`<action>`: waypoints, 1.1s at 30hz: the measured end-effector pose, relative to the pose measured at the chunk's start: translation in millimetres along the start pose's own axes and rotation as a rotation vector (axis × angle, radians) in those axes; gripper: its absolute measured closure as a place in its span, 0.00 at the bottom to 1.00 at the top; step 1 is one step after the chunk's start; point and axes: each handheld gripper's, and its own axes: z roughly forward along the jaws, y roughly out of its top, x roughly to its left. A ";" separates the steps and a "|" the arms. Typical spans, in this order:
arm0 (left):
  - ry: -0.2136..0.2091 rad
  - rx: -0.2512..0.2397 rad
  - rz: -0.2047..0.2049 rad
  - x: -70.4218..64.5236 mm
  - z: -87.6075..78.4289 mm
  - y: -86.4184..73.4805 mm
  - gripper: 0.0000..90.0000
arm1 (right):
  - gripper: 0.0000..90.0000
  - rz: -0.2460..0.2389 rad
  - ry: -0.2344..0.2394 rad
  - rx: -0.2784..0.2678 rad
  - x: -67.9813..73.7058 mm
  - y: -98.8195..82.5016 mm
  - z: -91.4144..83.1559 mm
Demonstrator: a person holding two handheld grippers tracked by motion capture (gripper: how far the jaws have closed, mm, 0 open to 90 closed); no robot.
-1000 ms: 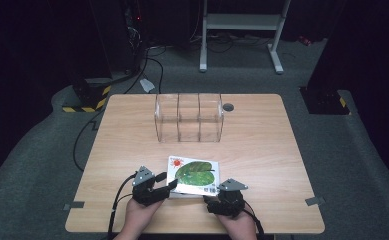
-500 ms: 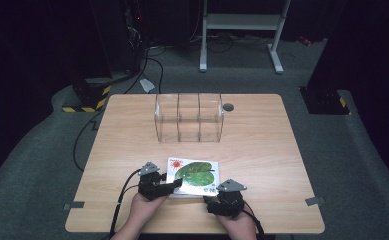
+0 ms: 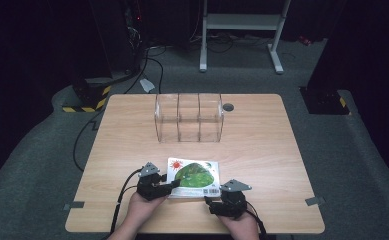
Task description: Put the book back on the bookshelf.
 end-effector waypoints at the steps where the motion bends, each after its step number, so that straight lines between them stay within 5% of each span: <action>1: 0.001 0.001 0.008 -0.4 -0.7 -0.3 0.59 | 0.28 0.006 0.002 -0.004 -0.7 -0.1 -1.1; 12: 0.022 -0.014 0.140 -7.6 -7.1 -3.0 0.65 | 0.29 0.047 0.010 -0.068 -9.1 0.7 -5.9; 27: 0.041 -0.077 0.280 -19.9 -17.5 -4.7 0.69 | 0.36 0.027 0.017 -0.114 -13.5 1.2 -8.0; 33: 0.057 -0.112 0.339 -28.0 -22.7 -5.0 0.70 | 0.35 0.020 0.000 -0.189 -16.3 -1.6 -10.2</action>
